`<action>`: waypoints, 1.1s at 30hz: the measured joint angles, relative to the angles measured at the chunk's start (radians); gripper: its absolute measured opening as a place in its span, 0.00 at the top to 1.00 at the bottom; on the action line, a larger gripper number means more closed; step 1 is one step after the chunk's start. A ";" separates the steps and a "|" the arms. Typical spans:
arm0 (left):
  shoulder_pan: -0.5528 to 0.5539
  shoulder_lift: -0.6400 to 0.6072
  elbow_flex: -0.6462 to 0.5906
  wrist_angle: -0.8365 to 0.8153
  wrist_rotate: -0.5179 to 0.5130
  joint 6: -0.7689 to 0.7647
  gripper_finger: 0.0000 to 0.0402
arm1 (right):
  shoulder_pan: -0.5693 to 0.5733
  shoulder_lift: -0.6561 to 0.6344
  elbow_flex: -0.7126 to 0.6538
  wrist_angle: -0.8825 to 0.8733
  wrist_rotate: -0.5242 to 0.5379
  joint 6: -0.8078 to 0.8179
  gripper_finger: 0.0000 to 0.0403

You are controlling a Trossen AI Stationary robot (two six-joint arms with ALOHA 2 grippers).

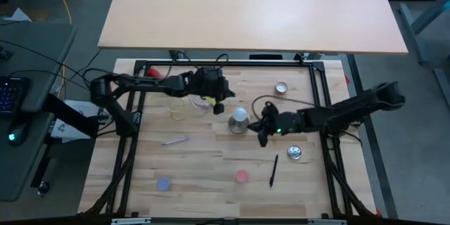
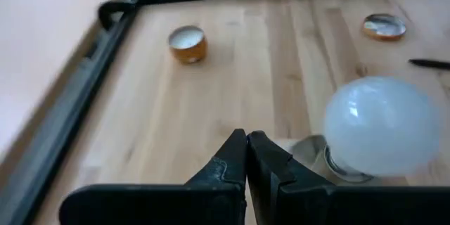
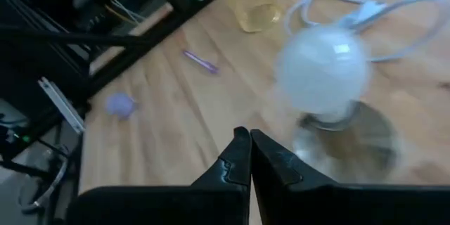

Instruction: Screw lightbulb

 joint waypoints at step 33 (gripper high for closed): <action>-0.034 0.160 0.003 0.110 0.177 -0.166 1.00 | -0.035 0.291 0.001 0.326 0.095 0.042 1.00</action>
